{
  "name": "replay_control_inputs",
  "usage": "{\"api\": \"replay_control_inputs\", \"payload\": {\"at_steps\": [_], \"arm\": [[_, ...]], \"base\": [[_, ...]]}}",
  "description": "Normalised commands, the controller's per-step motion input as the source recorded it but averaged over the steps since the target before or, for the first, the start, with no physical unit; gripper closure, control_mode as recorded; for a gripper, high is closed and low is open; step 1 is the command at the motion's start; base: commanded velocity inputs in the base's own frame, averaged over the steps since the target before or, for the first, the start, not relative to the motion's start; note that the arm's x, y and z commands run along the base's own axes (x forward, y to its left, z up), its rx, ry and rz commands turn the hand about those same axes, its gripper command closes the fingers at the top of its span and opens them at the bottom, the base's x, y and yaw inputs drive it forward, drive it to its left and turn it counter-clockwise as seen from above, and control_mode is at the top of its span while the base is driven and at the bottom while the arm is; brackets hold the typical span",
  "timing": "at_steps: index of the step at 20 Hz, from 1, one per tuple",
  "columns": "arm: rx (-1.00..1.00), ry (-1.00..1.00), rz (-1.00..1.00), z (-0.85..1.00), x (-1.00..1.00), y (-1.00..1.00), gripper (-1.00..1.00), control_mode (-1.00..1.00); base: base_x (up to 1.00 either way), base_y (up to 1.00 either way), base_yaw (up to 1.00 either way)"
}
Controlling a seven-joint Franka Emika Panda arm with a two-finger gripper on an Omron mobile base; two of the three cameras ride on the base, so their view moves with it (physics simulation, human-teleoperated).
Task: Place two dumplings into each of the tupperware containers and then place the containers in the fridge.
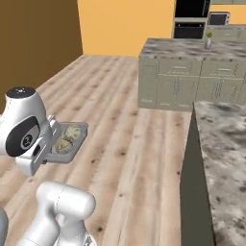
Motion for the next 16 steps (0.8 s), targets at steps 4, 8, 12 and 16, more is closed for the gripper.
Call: {"api": "replay_control_inputs", "payload": {"at_steps": [4,8,12,16], "arm": [[0.00,0.00,0.00,0.00,0.00,0.00,1.00,1.00],[0.00,0.00,0.00,0.00,0.00,0.00,1.00,1.00],[0.00,0.00,0.00,0.00,0.00,0.00,1.00,1.00],[0.00,0.00,0.00,0.00,0.00,0.00,1.00,1.00]], "base": [[1.00,1.00,-0.26],[1.00,1.00,-0.40],[1.00,0.97,-0.53],[1.00,0.92,-0.55]]}}
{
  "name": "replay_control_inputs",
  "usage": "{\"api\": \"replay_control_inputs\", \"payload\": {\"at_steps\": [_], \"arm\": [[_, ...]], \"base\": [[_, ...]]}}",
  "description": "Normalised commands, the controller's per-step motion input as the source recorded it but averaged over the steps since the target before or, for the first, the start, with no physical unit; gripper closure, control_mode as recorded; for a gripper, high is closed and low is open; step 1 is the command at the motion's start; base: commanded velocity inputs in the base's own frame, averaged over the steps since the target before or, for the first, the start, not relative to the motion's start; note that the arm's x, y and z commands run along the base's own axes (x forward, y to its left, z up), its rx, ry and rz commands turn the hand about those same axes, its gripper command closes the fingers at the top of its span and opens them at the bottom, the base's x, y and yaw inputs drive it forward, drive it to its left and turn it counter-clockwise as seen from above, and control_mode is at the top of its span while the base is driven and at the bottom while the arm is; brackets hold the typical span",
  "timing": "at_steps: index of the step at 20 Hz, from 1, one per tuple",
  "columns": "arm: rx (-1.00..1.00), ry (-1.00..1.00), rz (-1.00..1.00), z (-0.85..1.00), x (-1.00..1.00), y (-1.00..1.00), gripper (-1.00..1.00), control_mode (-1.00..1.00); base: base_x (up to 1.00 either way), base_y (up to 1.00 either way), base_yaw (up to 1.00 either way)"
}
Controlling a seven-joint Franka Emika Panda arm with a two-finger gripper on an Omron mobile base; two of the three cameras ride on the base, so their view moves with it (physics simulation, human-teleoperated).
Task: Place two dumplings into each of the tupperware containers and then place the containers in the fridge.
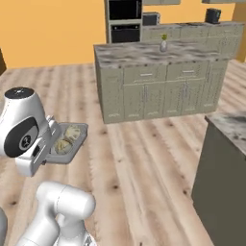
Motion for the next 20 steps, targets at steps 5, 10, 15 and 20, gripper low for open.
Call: {"api": "replay_control_inputs", "payload": {"at_steps": [5,10,15,20], "arm": [[0.00,0.00,0.00,0.00,0.00,0.00,1.00,1.00],[0.00,0.00,0.00,0.00,0.00,0.00,1.00,1.00],[0.00,0.00,0.00,0.00,0.00,0.00,1.00,1.00],[0.00,0.00,0.00,0.00,0.00,0.00,1.00,1.00]], "base": [[1.00,0.96,-0.50],[1.00,1.00,-0.44],[1.00,1.00,-0.48],[1.00,1.00,-0.44]]}}
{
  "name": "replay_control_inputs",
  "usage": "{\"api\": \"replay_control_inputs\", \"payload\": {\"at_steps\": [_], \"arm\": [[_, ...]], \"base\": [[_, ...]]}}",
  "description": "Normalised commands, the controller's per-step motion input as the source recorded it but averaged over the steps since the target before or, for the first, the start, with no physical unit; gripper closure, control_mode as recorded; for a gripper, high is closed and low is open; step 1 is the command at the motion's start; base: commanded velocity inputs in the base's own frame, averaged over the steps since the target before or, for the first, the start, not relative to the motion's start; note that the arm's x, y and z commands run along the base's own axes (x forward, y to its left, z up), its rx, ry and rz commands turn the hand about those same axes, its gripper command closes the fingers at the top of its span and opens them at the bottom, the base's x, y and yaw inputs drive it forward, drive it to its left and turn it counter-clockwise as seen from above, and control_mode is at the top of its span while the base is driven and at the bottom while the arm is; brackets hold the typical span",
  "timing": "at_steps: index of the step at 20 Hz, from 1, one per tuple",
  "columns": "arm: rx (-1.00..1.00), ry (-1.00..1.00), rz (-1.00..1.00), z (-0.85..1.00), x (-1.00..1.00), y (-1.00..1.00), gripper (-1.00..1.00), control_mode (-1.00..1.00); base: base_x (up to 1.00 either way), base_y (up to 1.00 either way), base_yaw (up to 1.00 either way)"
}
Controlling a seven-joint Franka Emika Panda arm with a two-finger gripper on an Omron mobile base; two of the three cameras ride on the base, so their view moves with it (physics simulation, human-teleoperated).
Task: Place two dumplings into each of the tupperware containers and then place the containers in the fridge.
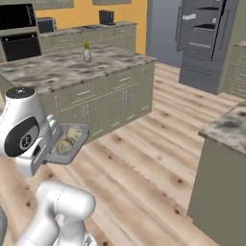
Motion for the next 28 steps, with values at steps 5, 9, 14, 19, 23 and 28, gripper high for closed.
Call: {"api": "replay_control_inputs", "payload": {"at_steps": [5,9,14,19,23,28], "arm": [[0.00,0.00,0.00,0.00,0.00,0.00,1.00,1.00],[0.00,0.00,0.00,0.00,0.00,0.00,1.00,1.00],[0.00,0.00,0.00,0.00,0.00,0.00,1.00,1.00],[0.00,0.00,0.00,0.00,0.00,0.00,1.00,1.00],[0.00,0.00,0.00,0.00,0.00,0.00,1.00,1.00],[0.00,0.00,0.00,0.00,0.00,0.00,1.00,1.00]], "base": [[1.00,1.00,-0.38],[1.00,1.00,-0.29],[1.00,0.49,-0.07],[1.00,0.04,-0.30],[0.68,0.02,-0.74],[0.91,0.67,-0.53]]}}
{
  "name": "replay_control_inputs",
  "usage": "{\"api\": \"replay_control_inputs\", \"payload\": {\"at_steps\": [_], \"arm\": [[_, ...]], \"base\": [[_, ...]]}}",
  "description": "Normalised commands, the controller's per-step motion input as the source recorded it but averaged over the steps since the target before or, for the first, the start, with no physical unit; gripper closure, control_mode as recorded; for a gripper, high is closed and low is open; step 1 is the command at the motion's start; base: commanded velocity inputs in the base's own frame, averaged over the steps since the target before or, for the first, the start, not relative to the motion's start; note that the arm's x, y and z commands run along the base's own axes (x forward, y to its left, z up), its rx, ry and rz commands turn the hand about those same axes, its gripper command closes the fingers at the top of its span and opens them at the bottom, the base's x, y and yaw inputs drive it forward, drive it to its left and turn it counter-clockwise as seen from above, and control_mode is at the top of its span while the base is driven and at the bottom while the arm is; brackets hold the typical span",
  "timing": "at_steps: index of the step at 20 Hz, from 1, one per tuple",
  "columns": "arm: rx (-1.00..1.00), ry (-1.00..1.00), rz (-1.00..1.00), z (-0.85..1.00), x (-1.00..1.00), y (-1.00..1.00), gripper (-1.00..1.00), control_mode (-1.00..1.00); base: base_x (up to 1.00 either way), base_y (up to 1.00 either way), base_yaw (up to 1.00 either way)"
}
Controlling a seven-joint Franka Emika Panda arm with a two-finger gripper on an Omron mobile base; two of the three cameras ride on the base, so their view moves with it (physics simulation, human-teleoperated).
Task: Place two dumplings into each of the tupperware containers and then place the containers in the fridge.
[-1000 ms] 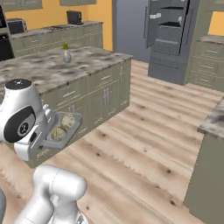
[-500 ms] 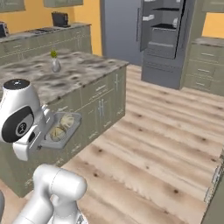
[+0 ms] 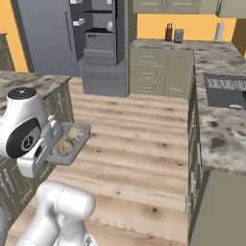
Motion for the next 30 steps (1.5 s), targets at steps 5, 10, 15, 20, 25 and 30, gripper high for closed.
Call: {"api": "replay_control_inputs", "payload": {"at_steps": [5,10,15,20,25,30], "arm": [[0.00,0.00,0.00,0.00,0.00,0.00,1.00,1.00],[0.00,0.00,0.00,0.00,0.00,0.00,1.00,1.00],[0.00,0.00,0.00,0.00,0.00,0.00,1.00,1.00],[0.00,0.00,0.00,0.00,0.00,0.00,1.00,1.00],[0.00,0.00,0.00,0.00,0.00,0.00,1.00,1.00],[0.00,0.00,0.00,0.00,0.00,0.00,1.00,1.00]], "base": [[1.00,0.75,-0.17],[1.00,0.00,0.01],[1.00,0.00,0.02],[1.00,0.00,0.00],[1.00,0.05,0.00],[1.00,0.34,0.00]]}}
